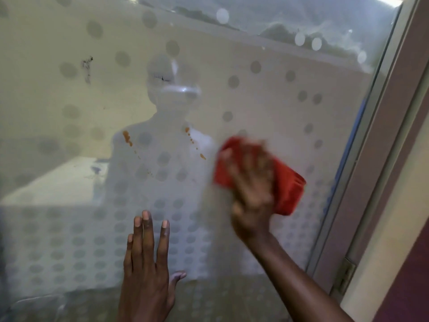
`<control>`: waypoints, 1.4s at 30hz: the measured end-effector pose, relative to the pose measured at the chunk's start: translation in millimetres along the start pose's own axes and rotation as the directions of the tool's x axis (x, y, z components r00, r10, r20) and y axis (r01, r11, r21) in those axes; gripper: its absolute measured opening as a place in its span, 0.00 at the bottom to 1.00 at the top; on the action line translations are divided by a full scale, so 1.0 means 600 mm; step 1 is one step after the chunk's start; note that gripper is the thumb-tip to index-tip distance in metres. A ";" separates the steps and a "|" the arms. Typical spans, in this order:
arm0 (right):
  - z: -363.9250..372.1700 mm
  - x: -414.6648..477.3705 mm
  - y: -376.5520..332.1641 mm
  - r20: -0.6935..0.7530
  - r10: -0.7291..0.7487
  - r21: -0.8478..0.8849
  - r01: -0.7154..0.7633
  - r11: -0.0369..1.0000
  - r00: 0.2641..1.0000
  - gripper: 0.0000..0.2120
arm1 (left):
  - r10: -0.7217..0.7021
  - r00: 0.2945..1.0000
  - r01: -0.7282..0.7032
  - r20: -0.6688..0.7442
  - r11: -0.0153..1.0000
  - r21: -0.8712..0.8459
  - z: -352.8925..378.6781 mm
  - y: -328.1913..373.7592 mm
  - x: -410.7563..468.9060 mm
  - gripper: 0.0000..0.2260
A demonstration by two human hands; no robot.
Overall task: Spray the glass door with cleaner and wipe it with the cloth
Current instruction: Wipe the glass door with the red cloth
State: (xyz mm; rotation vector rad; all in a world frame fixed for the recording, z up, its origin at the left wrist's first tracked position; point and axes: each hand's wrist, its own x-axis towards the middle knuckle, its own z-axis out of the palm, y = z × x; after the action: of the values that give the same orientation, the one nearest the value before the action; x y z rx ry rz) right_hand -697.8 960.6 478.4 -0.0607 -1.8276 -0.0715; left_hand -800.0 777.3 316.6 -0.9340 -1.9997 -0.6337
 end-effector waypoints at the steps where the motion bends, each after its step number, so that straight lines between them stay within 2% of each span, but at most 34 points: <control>1: 0.009 -0.023 -0.008 0.185 -0.249 0.015 0.251 0.968 0.951 0.39 | 0.007 1.000 -0.007 -0.007 1.000 0.002 0.001 -0.001 -0.001 0.51; 2: 0.015 -0.049 -0.008 0.357 -0.446 0.074 0.451 0.890 0.821 0.37 | 0.017 1.000 -0.017 -0.010 1.000 0.005 0.002 -0.004 -0.002 0.51; 3: 0.014 -0.072 0.005 0.476 -0.553 0.135 0.565 0.814 0.683 0.33 | 0.026 1.000 -0.026 -0.013 1.000 0.008 0.001 -0.007 -0.002 0.51; 4: 0.007 -0.085 0.022 0.541 -0.590 0.165 0.613 0.773 0.599 0.28 | 0.030 0.999 -0.030 -0.011 1.000 0.009 0.000 -0.010 -0.001 0.51; 5: 0.000 -0.089 0.039 0.560 -0.583 0.159 0.614 0.773 0.589 0.26 | 0.028 1.000 -0.028 0.003 1.000 0.010 -0.002 -0.012 0.001 0.52; 6: -0.007 -0.089 0.053 0.538 -0.545 0.128 0.576 0.807 0.643 0.26 | 0.023 0.999 -0.023 0.024 1.000 0.013 -0.003 -0.013 0.003 0.52; 7: -0.012 -0.079 0.062 0.469 -0.474 0.081 0.498 0.863 0.745 0.26 | 0.016 0.999 -0.017 0.044 1.000 0.017 -0.005 -0.014 0.004 0.53; 9: -0.023 -0.032 0.067 0.183 -0.228 -0.016 0.235 0.972 0.956 0.25 | 0.009 0.997 -0.011 0.072 1.000 0.023 -0.005 -0.012 0.005 0.54; 10: -0.027 0.001 0.061 0.020 -0.063 -0.032 0.063 0.997 0.998 0.30 | 0.008 0.997 -0.010 0.077 1.000 0.024 -0.005 -0.012 0.006 0.55; 12: -0.029 0.062 0.031 -0.152 0.155 0.014 -0.154 0.988 0.976 0.40 | 0.001 0.998 -0.003 0.068 0.999 0.035 -0.001 -0.012 0.007 0.55; 13: -0.022 0.076 0.015 -0.147 0.149 0.023 -0.147 0.989 0.978 0.41 | 0.001 0.998 -0.004 0.061 0.999 0.045 0.001 -0.011 0.005 0.55; 15: -0.007 0.063 -0.006 0.020 -0.106 -0.020 0.107 0.994 0.994 0.39 | 0.006 0.999 -0.008 0.044 0.998 0.057 0.003 -0.010 0.002 0.55; 16: -0.001 0.039 -0.008 0.163 -0.284 -0.019 0.291 0.957 0.945 0.36 | 0.009 0.999 -0.011 0.038 0.998 0.060 0.004 -0.010 0.002 0.55; 17: 0.000 0.011 -0.003 0.311 -0.426 0.020 0.443 0.896 0.849 0.34 | 0.012 0.999 -0.015 0.037 0.998 0.062 0.005 -0.012 0.002 0.54; 19: -0.007 -0.040 0.027 0.496 -0.556 0.112 0.586 0.803 0.667 0.28 | 0.025 0.999 -0.026 0.025 0.997 0.068 0.008 -0.016 0.000 0.54; 20: -0.014 -0.050 0.046 0.519 -0.554 0.108 0.593 0.798 0.651 0.26 | 0.035 0.999 -0.036 0.011 0.997 0.073 0.009 -0.018 -0.001 0.54; 21: -0.020 -0.051 0.063 0.495 -0.507 0.055 0.557 0.829 0.706 0.26 | 0.047 0.999 -0.046 -0.001 0.996 0.079 0.010 -0.020 -0.001 0.55; 22: -0.025 -0.044 0.078 0.417 -0.422 -0.022 0.474 0.880 0.805 0.27 | 0.057 0.998 -0.056 -0.007 0.995 0.081 0.011 -0.023 0.000 0.55; 23: -0.033 -0.027 0.088 0.292 -0.298 -0.093 0.338 0.937 0.909 0.29 | 0.062 0.998 -0.061 -0.012 0.995 0.079 0.011 -0.024 0.002 0.55; 24: -0.043 -0.001 0.095 0.134 -0.153 -0.130 0.170 0.977 0.979 0.34 | 0.063 0.998 -0.061 -0.015 0.995 0.074 0.011 -0.025 0.003 0.55; 26: -0.058 0.057 0.087 -0.103 0.088 -0.091 -0.097 0.991 0.991 0.41 | 0.054 0.999 -0.053 -0.005 0.996 0.074 0.011 -0.022 0.003 0.55; 27: -0.057 0.076 0.070 -0.136 0.148 -0.036 -0.154 0.987 0.979 0.42 | 0.043 0.999 -0.043 0.006 0.997 0.071 0.009 -0.020 0.003 0.55; 28: -0.050 0.081 0.057 -0.125 0.134 -0.017 -0.137 0.990 0.983 0.42 | 0.028 0.999 -0.030 0.020 0.998 0.062 0.007 -0.017 0.003 0.55; 30: -0.037 0.036 0.037 0.052 -0.072 -0.028 0.074 0.997 0.996 0.39 | 0.004 0.999 -0.005 0.033 0.999 0.037 0.004 -0.013 0.000 0.54; 32: -0.021 -0.066 0.043 0.252 -0.239 -0.079 0.267 0.961 0.938 0.37 | 0.001 1.000 -0.002 0.021 1.000 0.027 0.003 -0.011 -0.002 0.52; 34: 0.004 -0.165 0.031 0.421 -0.293 -0.054 0.346 0.937 0.858 0.34 | 0.011 1.000 -0.011 0.019 0.999 0.035 0.002 -0.013 -0.004 0.51; 35: 0.011 -0.207 0.012 0.437 -0.230 -0.095 0.299 0.950 0.870 0.31 | 0.013 1.000 -0.014 0.021 0.999 0.037 0.002 -0.013 -0.005 0.51; 36: 0.015 -0.269 0.013 0.509 -0.197 -0.096 0.283 0.954 0.838 0.26 | 0.014 1.000 -0.015 0.023 0.999 0.041 0.001 -0.013 -0.005 0.50; 37: 0.028 -0.311 0.012 0.608 -0.098 -0.039 0.153 0.988 0.788 0.22 | 0.013 1.000 -0.014 0.023 0.999 0.046 0.001 -0.013 -0.007 0.50; 38: 0.031 -0.364 0.020 0.729 -0.062 -0.093 0.188 0.978 0.681 0.46 | 0.012 1.000 -0.014 0.022 0.998 0.053 0.002 -0.012 -0.008 0.49; 39: 0.011 -0.401 0.031 0.753 -0.052 -0.191 0.294 0.937 0.656 0.25 | 0.013 1.000 -0.014 0.019 0.998 0.057 0.002 -0.010 -0.009 0.49; 40: 0.006 -0.421 0.038 0.686 -0.079 -0.372 0.442 0.816 0.723 0.23 | 0.013 1.000 -0.014 0.017 0.998 0.057 0.003 -0.008 -0.009 0.49; 41: -0.009 -0.423 0.056 0.580 -0.216 -0.416 0.513 0.750 0.786 0.24 | 0.012 1.000 -0.013 0.018 0.998 0.055 0.004 -0.008 -0.009 0.49; 42: -0.017 -0.420 0.077 0.509 -0.167 -0.454 0.429 0.781 0.844 0.29 | 0.009 1.000 -0.010 0.021 0.999 0.054 0.004 -0.008 -0.009 0.49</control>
State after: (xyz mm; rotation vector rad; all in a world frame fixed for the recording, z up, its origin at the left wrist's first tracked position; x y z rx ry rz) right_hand -620.2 1005.0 237.9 -0.2005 -2.2067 -0.8983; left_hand -803.0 774.2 310.2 -0.9204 -2.0193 -0.5644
